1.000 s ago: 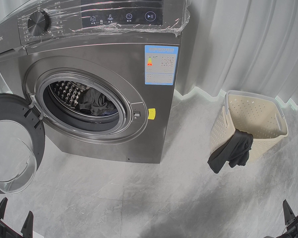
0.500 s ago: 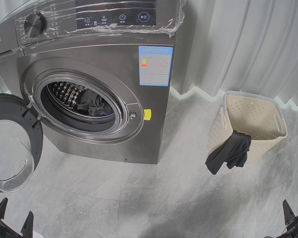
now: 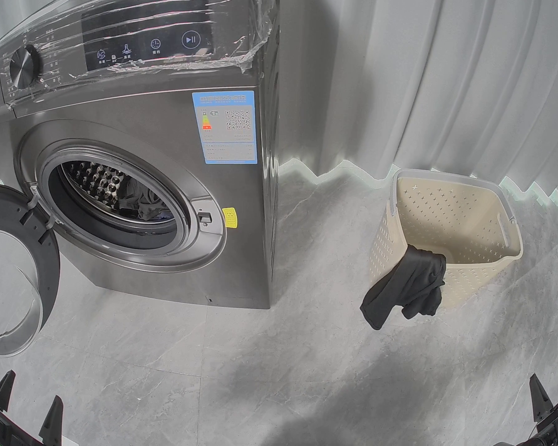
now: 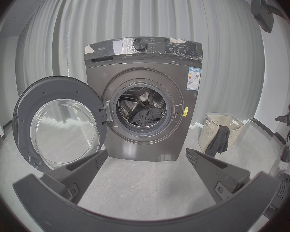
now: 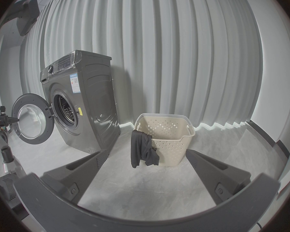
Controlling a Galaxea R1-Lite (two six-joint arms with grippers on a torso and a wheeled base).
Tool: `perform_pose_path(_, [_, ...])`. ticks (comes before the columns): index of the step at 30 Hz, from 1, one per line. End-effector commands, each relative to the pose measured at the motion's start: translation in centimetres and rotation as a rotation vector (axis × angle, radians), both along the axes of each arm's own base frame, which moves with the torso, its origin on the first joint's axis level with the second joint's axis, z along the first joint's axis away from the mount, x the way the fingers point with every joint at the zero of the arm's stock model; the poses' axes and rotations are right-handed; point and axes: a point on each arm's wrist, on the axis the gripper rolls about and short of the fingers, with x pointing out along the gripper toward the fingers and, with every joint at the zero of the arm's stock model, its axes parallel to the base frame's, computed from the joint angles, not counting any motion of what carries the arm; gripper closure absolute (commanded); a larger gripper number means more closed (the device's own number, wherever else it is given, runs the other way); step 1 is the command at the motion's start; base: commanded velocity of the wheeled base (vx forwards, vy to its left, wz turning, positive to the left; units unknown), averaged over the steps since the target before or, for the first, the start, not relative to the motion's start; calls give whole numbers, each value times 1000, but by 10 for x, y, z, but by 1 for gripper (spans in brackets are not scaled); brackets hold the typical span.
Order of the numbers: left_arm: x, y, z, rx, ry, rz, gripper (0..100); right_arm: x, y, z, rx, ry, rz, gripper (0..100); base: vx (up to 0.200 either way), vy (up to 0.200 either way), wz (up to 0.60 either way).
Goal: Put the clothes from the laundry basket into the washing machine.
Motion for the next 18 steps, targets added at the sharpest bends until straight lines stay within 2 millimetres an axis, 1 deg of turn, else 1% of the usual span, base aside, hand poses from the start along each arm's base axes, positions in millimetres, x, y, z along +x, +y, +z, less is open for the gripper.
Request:
perform_pose_path(1, [0, 0, -4, -1, 2, 1, 0, 0, 0, -5, -1, 3, 1, 0, 0, 0, 0])
perform_pose_path(8, [0, 0, -4, -4, 2, 1, 0, 0, 0, -5, -1, 3, 1, 0, 0, 0, 0])
perform_pose_path(18, [0, 0, -4, -6, 2, 1, 0, 0, 0, -5, -1, 3, 1, 0, 0, -200, 0])
